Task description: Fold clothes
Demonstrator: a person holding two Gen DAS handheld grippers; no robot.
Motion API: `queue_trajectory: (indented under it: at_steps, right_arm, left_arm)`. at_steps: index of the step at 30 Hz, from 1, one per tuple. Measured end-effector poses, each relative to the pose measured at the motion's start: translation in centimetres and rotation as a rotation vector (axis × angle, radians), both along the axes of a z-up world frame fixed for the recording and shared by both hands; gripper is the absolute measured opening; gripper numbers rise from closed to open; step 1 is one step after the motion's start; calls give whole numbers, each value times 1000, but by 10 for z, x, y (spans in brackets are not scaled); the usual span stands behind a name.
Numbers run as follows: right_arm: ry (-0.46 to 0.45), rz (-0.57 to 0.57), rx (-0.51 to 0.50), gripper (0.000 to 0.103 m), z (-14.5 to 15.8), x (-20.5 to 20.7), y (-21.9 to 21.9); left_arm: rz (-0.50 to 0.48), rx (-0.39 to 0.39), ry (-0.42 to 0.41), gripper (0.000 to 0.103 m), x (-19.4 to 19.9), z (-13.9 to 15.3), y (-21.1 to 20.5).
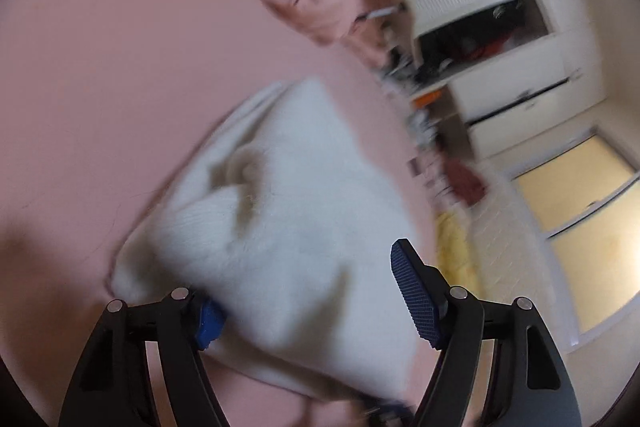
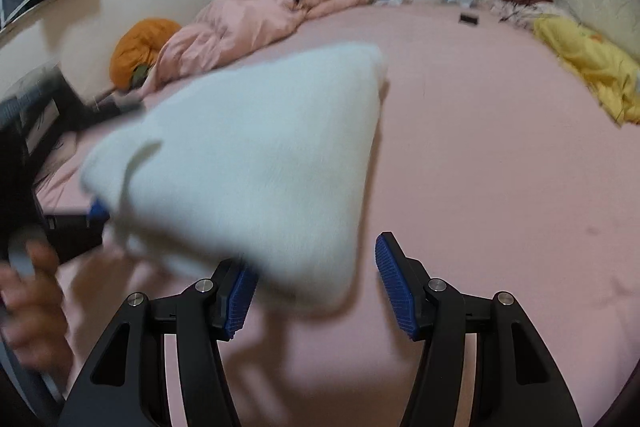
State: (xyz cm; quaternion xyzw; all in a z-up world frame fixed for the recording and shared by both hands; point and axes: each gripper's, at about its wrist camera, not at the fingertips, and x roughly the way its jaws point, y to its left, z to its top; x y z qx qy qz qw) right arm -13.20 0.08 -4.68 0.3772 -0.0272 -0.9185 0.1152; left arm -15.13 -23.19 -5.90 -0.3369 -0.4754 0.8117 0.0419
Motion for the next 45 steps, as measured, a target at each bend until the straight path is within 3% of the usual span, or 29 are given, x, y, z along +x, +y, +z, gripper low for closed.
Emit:
queue_trajectory:
  at_steps: [2,3,4,5,7,9,11,13,15,16,18,21,24,28,30,33,34,36,37,39,41,42,44,45]
  right_arm:
    - [-11,-1,34,58,-4,-10,-7]
    - [-14,-2,48,57,-5,-14,-11]
    - [4,4,32,40,-3,-13,-10]
    - [22,9,17,38,0,-10,-8]
    - [40,-10,-4,31,-1,-3,-4]
    - [9,-16,12,30,-10,-5,-7]
    - [32,-19,-9,29,0,-1,-4]
    - [20,-26,2,29,-4,-1,-3]
    - [4,-21,-6,29,-7,-1,-1]
    - [5,-15,-20,30,-5,0,2]
    - [-30,0,-1,38,-15,-1,2]
    - [-97,-23,-74,55,-21,-6,17]
    - [-130,4,-108,58,-19,2,28]
    - [-172,70,-184,58,-12,34,53]
    - [-165,70,-227,58,-3,38,68]
    - [-118,2,-296,59,23,14,88]
    - [-96,-1,-323,59,33,-3,89]
    - [-48,35,-349,59,50,-43,80]
    - [-23,70,-349,58,58,-65,71]
    - [3,123,-310,55,64,-96,49]
    - [-20,146,-242,44,57,-126,26]
    - [-29,154,-211,44,52,-137,17]
    - [-42,183,-161,44,36,-151,3]
    - [-15,200,-116,44,27,-153,-4]
  left_arm:
    - [27,117,9,43,2,-12,-9]
    - [34,136,30,33,6,-12,-13]
    - [39,146,49,21,10,-11,-16]
    - [43,136,63,16,17,-10,-19]
    - [61,146,61,15,24,-16,-22]
    - [85,171,26,14,29,-29,-25]
    - [103,222,54,14,37,-30,-25]
    - [94,185,50,14,37,-30,-24]
    - [99,232,35,14,35,-35,-28]
    - [110,242,43,14,36,-33,-32]
    - [110,172,43,16,37,-28,-36]
    - [101,192,15,18,36,-35,-44]
    - [106,179,6,20,45,-26,-52]
    - [31,190,-19,23,54,-21,-65]
    - [10,122,-27,24,50,-5,-73]
    - [40,-59,5,26,40,36,-83]
    - [42,-88,46,31,33,51,-83]
    - [-10,-78,136,47,7,73,-74]
    - [-90,-22,157,52,-13,74,-64]
    - [-218,80,179,52,-46,65,-42]
    - [-249,77,124,52,-68,44,-24]
    - [-233,22,98,51,-71,36,-21]
    - [-191,-82,86,33,-68,22,-19]
    - [-186,-108,92,30,-64,20,-19]
